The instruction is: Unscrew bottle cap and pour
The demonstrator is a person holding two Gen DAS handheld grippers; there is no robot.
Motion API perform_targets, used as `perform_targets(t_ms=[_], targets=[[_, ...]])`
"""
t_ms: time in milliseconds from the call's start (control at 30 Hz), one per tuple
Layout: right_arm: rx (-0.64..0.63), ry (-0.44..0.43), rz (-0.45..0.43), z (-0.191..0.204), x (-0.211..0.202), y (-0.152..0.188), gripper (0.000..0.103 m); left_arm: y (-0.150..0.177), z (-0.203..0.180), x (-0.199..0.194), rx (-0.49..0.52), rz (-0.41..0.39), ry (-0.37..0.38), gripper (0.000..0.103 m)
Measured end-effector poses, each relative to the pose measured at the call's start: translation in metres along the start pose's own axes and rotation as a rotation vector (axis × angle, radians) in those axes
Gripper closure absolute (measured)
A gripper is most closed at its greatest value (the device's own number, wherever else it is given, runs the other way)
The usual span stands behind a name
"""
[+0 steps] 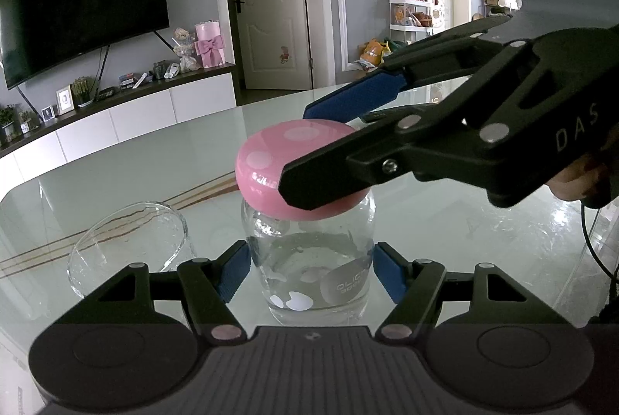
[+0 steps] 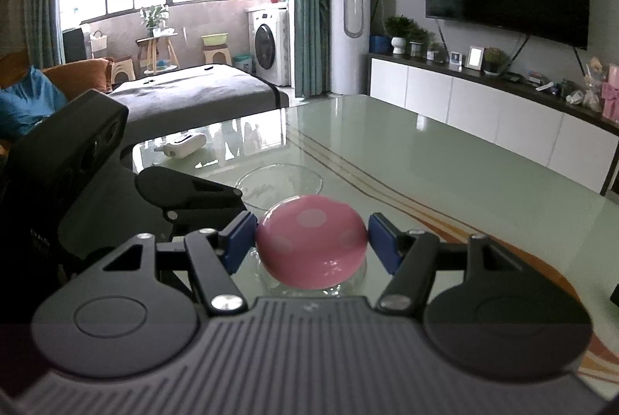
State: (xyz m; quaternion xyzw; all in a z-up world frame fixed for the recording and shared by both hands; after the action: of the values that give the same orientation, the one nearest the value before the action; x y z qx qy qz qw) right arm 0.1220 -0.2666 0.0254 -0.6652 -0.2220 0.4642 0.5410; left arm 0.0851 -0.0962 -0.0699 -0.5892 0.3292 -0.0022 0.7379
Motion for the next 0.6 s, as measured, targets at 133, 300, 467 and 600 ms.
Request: perform_targets(t_ms=[133,300,467,600], targets=[[-0.007,-0.012,0.003,-0.0009,-0.0003,-0.0011,0.038,0.0002,-0.0001,0.0001,0.001,0.000,0.000,0.030],[-0.016,-0.017,0.007,-0.0022,0.0001,-0.0008,0.038,0.0003,0.0010,0.0002,0.001,0.000,0.000,0.030],[-0.019,-0.005,0.006,-0.0003,-0.0003,-0.0013,0.038,0.0002,0.0016,0.0003,0.001,0.000,0.000,0.030],[-0.030,0.018,0.007,0.0026,0.0012,-0.0004,0.036,0.0004,0.0026,0.0005,0.001,0.001,0.000,0.030]])
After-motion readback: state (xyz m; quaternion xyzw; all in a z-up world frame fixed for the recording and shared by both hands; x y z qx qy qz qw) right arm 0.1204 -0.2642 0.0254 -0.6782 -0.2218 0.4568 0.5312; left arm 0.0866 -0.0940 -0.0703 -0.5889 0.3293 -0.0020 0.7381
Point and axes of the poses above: each gripper's, at about its wrist camera, not at the fingertips, and x roughly the way its jaws point, z to its left, y to its underside, the point moved 3 cm from there along x, roughly the way its jaws point, and after that the axes turned 3 degrees about -z, right-handed, at the moved point
